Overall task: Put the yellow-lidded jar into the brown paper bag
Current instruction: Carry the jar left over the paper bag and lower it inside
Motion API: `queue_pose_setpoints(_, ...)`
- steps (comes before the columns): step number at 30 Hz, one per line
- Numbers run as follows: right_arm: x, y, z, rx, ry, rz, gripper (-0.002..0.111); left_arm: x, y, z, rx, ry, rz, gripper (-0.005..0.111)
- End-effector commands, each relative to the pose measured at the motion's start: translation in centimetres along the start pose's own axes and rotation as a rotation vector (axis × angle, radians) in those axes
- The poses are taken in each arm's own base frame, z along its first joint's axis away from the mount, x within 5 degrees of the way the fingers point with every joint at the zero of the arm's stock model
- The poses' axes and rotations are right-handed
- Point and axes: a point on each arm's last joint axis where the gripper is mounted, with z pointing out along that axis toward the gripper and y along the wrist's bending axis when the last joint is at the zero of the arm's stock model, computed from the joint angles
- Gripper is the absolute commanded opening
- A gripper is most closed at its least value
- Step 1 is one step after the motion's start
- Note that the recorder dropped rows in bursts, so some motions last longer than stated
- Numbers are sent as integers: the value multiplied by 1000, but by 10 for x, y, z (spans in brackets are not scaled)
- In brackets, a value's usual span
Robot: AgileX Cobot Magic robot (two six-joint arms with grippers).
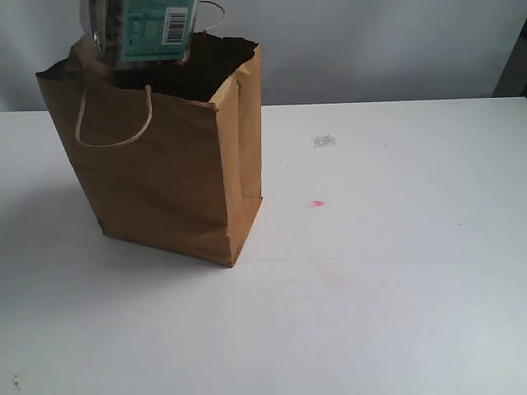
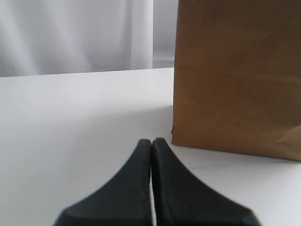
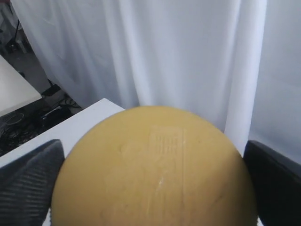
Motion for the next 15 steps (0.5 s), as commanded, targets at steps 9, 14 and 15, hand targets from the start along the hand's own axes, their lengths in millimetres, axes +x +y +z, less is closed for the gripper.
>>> queue_pose_setpoints(9,22,-2,36,26,8,-87,0,-1,-1,0,8,-8,-6,1)
queue_pose_setpoints(14,36,-6,49,27,60,-83,0,-1,-1,0,8,-8,-6,1)
queue_pose_setpoints(15,39,-6,50,27,75,-84,0,-1,-1,0,8,-8,-6,1)
